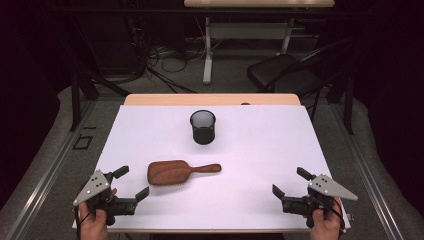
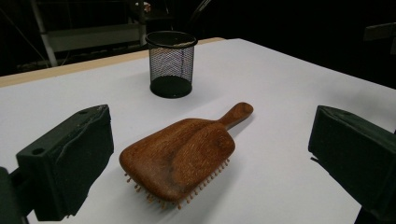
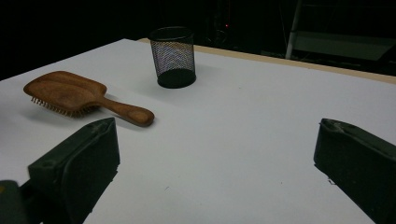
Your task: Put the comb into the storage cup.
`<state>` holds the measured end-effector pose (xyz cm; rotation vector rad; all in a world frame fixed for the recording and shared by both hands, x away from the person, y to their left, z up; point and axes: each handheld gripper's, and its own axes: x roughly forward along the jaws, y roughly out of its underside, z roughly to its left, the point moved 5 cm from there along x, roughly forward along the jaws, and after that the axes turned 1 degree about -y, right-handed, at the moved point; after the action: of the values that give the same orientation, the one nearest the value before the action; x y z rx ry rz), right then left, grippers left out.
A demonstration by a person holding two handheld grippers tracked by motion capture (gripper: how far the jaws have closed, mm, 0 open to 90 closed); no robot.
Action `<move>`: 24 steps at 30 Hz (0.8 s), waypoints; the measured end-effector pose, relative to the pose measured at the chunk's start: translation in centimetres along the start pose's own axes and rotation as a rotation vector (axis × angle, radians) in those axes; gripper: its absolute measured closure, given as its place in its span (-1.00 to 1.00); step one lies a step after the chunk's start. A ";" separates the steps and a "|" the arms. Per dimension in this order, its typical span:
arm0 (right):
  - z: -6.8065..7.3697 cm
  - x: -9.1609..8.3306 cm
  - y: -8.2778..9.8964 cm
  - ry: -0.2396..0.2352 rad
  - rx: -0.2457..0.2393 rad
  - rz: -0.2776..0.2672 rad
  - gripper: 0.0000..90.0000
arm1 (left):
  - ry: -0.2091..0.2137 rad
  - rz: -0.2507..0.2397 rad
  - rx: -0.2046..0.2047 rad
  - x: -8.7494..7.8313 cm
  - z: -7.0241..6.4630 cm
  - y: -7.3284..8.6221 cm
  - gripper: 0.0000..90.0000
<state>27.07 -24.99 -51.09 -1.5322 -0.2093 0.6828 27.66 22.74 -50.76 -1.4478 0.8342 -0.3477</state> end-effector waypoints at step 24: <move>-2.3 -1.2 -2.0 0.042 0.008 -0.001 -1.00 | 0.015 0.004 -0.031 -0.1 0.2 -2.1 -1.00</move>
<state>27.86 -27.34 -48.97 -1.5370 -0.1750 0.6497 28.25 22.67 -48.77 -1.4741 0.8574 -0.3441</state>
